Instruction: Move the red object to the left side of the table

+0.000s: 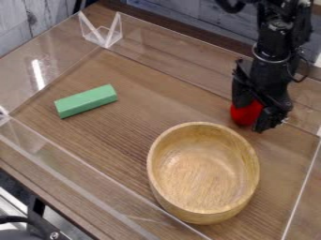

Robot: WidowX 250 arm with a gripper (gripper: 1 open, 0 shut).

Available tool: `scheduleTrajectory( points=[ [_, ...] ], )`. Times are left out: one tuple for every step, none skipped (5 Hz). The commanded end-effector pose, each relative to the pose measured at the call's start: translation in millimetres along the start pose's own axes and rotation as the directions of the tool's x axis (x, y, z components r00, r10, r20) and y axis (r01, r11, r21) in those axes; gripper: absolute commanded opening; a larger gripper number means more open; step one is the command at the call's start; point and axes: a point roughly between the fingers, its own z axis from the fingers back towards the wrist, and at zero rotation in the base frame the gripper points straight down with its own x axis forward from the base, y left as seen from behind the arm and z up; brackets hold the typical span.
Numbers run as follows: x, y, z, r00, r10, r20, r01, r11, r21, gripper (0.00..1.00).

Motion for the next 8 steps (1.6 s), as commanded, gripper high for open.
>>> scheduleTrajectory(
  points=[
    [20.7, 2.9, 43.1, 0.993, 0.020, 0.117, -0.025, 0.999, 0.043, 1.00],
    [24.8, 0.9, 52.2, 0.990, 0.035, 0.135, -0.042, 0.998, 0.051, 1.00],
    [33.1, 6.5, 40.7, 0.991, 0.049, 0.126, -0.055, 0.997, 0.047, 0.00],
    [28.5, 24.8, 53.3, 0.989, 0.001, 0.147, -0.009, 0.998, 0.056, 0.00],
    [24.1, 43.7, 74.8, 0.983, -0.044, 0.180, 0.029, 0.996, 0.083, 0.00],
    [13.2, 73.9, 100.4, 0.975, -0.060, 0.215, 0.034, 0.992, 0.123, 0.00],
    [13.9, 70.7, 81.1, 0.977, -0.060, 0.206, 0.039, 0.994, 0.104, 1.00],
    [13.9, 62.1, 60.3, 0.981, -0.064, 0.181, 0.048, 0.995, 0.090, 1.00]
  ],
)
